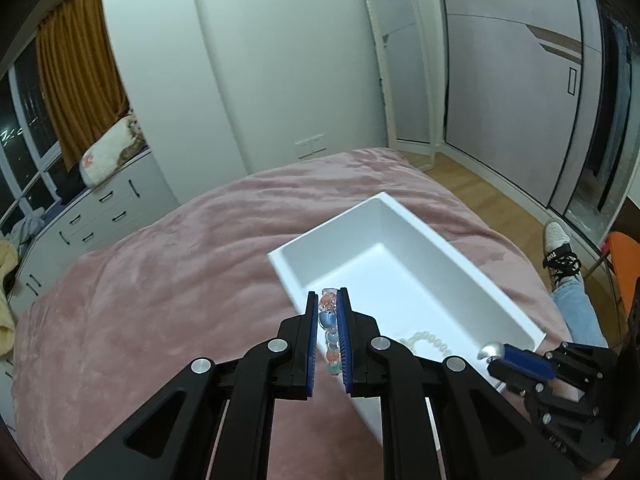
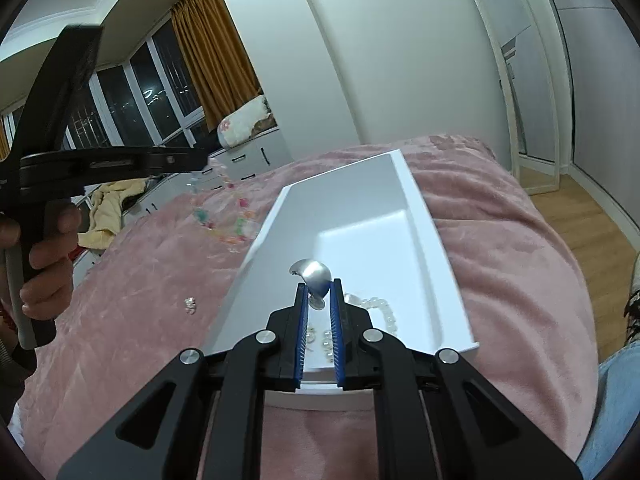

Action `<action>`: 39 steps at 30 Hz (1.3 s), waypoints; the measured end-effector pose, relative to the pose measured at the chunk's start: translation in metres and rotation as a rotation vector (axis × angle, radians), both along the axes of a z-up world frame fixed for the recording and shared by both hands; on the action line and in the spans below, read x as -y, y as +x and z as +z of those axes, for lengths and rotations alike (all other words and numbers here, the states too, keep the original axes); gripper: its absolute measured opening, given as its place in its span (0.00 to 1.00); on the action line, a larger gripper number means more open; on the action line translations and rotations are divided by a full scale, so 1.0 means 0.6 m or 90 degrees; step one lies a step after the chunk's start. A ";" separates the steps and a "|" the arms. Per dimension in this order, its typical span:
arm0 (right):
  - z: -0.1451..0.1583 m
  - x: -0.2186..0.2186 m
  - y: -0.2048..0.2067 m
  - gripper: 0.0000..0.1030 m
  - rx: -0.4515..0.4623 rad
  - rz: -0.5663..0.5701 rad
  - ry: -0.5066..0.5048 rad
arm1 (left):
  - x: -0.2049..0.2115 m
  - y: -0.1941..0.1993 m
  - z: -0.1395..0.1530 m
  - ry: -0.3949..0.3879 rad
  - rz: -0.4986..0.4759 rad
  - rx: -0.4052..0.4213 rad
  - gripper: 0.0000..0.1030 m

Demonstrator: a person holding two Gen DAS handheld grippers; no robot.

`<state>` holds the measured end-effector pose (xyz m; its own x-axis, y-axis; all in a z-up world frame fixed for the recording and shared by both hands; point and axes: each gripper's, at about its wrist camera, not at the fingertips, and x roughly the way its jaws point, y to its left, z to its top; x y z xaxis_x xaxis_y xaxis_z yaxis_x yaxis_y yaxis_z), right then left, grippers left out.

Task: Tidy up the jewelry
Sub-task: 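Carry the pastel bracelet and silver earring into the white box, opening both tools, then reach both tools to the small silver charm and grasp it with the left tool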

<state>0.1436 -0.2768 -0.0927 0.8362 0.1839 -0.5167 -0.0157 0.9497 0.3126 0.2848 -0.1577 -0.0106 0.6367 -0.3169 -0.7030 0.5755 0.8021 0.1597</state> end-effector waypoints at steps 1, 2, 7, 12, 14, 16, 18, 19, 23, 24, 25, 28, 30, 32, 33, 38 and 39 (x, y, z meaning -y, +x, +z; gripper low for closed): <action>-0.001 0.004 0.000 0.11 -0.002 -0.003 0.003 | 0.014 0.001 -0.007 0.004 -0.004 0.001 0.14; -0.002 0.007 -0.001 0.11 -0.002 -0.003 0.006 | 0.022 0.003 -0.011 0.008 -0.004 0.003 0.14; -0.002 0.016 -0.013 0.11 0.005 -0.012 0.007 | 0.057 0.013 -0.048 0.021 -0.005 -0.022 0.14; -0.006 0.016 -0.013 0.11 0.002 -0.004 0.018 | 0.071 0.010 -0.068 0.026 -0.008 -0.034 0.14; -0.008 0.010 -0.012 0.11 -0.002 -0.001 0.007 | 0.073 0.009 -0.072 0.028 -0.011 -0.038 0.14; -0.009 0.005 -0.006 0.13 -0.008 0.003 -0.003 | 0.076 0.006 -0.076 0.036 -0.016 -0.040 0.16; -0.012 -0.001 -0.001 0.16 -0.018 0.005 -0.012 | 0.076 0.002 -0.074 0.037 -0.015 -0.032 0.23; -0.013 -0.003 -0.001 0.30 -0.020 0.001 -0.015 | 0.073 0.000 -0.071 0.034 -0.013 -0.027 0.31; -0.001 0.002 -0.017 0.58 0.017 -0.021 -0.008 | 0.060 -0.003 -0.060 0.027 -0.006 -0.018 0.39; 0.003 0.002 -0.023 0.70 0.029 -0.033 -0.013 | 0.054 -0.002 -0.057 0.024 -0.003 -0.018 0.41; 0.005 0.003 -0.028 0.81 0.039 -0.039 -0.017 | 0.046 -0.003 -0.053 0.019 0.000 -0.014 0.47; 0.010 0.001 -0.040 0.89 0.063 -0.047 -0.021 | 0.016 -0.008 -0.039 0.000 0.013 0.000 0.67; 0.011 -0.008 -0.044 0.92 0.068 -0.031 -0.026 | -0.005 -0.009 -0.030 -0.008 0.024 0.012 0.79; 0.011 -0.021 -0.047 0.93 0.072 -0.002 -0.031 | -0.033 -0.008 -0.025 -0.012 0.038 0.022 0.84; 0.011 -0.033 -0.050 0.93 0.075 0.021 -0.035 | -0.048 -0.006 -0.024 -0.014 0.042 0.020 0.84; 0.019 -0.083 -0.062 0.93 0.099 0.094 -0.017 | -0.138 0.011 -0.041 -0.006 0.082 0.004 0.84; 0.022 -0.096 -0.063 0.94 0.104 0.100 -0.022 | -0.157 0.015 -0.048 -0.006 0.090 0.001 0.84</action>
<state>0.1056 -0.2195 -0.0794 0.8718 0.3029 -0.3849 -0.2116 0.9417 0.2617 0.2940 -0.0633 -0.0395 0.6766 -0.2299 -0.6995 0.4562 0.8766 0.1532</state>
